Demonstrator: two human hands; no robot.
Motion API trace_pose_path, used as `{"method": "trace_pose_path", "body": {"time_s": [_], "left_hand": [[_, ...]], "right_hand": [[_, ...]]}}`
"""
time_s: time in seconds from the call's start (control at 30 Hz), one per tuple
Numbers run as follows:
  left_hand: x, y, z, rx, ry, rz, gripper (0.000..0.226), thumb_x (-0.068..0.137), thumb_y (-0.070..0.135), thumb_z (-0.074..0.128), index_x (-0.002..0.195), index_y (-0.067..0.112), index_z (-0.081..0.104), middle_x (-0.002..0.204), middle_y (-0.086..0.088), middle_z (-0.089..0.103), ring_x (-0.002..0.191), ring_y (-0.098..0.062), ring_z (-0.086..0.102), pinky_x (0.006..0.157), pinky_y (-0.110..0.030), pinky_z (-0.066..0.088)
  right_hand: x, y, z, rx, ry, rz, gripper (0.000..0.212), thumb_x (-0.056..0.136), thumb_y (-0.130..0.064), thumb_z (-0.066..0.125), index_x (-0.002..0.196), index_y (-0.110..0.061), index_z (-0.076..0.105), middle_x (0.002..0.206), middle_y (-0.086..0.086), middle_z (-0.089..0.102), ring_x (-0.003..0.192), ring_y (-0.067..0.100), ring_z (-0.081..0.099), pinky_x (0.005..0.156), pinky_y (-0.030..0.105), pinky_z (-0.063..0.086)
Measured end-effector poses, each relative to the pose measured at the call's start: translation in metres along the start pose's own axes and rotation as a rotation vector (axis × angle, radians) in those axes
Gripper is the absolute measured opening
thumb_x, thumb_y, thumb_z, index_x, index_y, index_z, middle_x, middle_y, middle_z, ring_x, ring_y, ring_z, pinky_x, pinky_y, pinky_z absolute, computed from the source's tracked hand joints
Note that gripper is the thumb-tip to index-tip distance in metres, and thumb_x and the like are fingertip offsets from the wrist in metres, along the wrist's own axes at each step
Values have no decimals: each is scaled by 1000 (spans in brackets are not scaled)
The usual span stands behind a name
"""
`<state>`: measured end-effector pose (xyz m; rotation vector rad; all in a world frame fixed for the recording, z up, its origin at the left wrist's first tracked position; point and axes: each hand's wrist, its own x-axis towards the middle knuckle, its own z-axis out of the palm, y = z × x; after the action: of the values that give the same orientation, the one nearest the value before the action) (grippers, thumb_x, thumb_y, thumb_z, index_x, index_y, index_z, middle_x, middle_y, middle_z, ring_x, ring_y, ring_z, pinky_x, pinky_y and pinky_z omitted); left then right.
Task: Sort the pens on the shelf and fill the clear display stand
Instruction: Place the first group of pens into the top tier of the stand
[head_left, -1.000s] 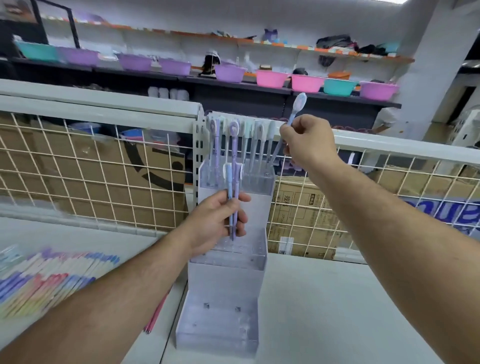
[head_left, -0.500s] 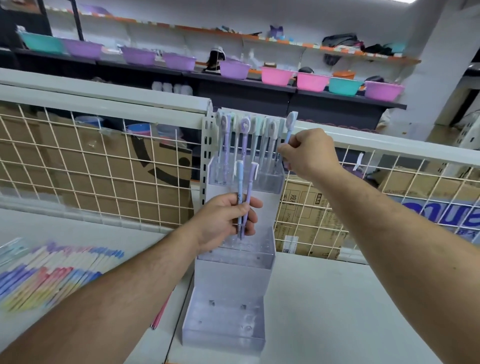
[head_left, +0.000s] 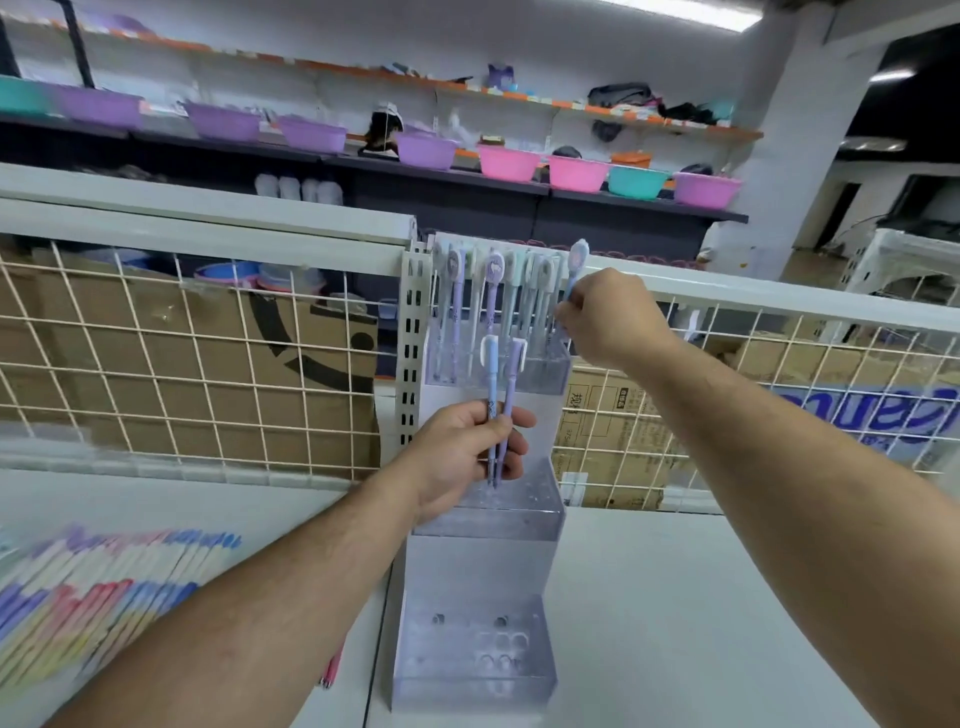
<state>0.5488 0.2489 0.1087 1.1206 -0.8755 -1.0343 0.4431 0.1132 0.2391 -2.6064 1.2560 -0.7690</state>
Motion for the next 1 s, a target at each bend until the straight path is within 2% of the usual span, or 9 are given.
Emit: {"method": "trace_pose_path", "body": {"time_s": [0.3, 0.47, 0.6, 0.7, 0.77, 0.83, 0.93, 1.0], "left_hand": [[0, 0, -1, -6, -14, 2, 22, 104, 12, 46, 107, 5, 66, 79, -8, 64, 71, -22, 62, 84, -44, 55], [0, -1, -2, -3, -13, 9, 21, 104, 13, 46, 106, 7, 66, 79, -9, 63, 72, -22, 62, 85, -45, 55], [1, -1, -2, -2, -8, 5, 20, 104, 12, 47, 105, 7, 67, 80, -9, 63, 72, -22, 61, 87, -46, 54], [1, -1, -1, 11, 4, 3, 20, 104, 12, 47, 105, 8, 67, 80, -9, 63, 72, -23, 61, 86, -45, 55], [0, 0, 0, 18, 11, 0, 20, 104, 12, 48, 105, 8, 67, 79, -9, 63, 72, -22, 61, 85, -44, 55], [-1, 1, 1, 31, 14, 1, 20, 104, 12, 47, 105, 8, 67, 79, -8, 63, 72, -22, 62, 85, -44, 55], [-2, 3, 3, 23, 15, -6, 21, 104, 12, 46, 105, 7, 66, 79, -9, 65, 73, -24, 62, 84, -46, 55], [-5, 6, 4, 21, 17, -8, 21, 104, 14, 46, 104, 8, 66, 80, -10, 67, 75, -25, 63, 79, -44, 56]], "right_hand": [[-6, -11, 1, -69, 3, 39, 25, 101, -15, 50, 79, -9, 60, 71, 6, 56, 57, 16, 49, 46, 25, 30], [-11, -8, 6, -14, 33, 44, 27, 103, -22, 53, 79, -10, 60, 70, 4, 57, 56, 13, 49, 46, 24, 31], [-17, -4, 11, -56, 12, 39, 41, 102, -28, 57, 64, -17, 50, 62, 0, 51, 52, 13, 46, 46, 24, 29], [-18, -2, 12, -33, -15, 77, 42, 96, -38, 65, 63, -13, 56, 58, 2, 54, 49, 18, 47, 49, 25, 36], [-24, -1, 11, 4, 45, 92, 45, 95, -44, 65, 64, -12, 57, 56, 1, 52, 47, 18, 44, 49, 28, 37], [-36, -1, 11, 93, 84, 78, 43, 98, -42, 62, 67, -12, 59, 59, 1, 55, 50, 15, 47, 50, 26, 37], [-61, -4, 10, 344, -83, 47, 32, 96, -34, 67, 79, -7, 65, 69, 1, 61, 58, 11, 52, 53, 23, 40], [-73, -5, 13, 402, -205, 21, 24, 93, -30, 71, 80, -10, 67, 72, -2, 65, 62, 7, 56, 56, 20, 43]]}}
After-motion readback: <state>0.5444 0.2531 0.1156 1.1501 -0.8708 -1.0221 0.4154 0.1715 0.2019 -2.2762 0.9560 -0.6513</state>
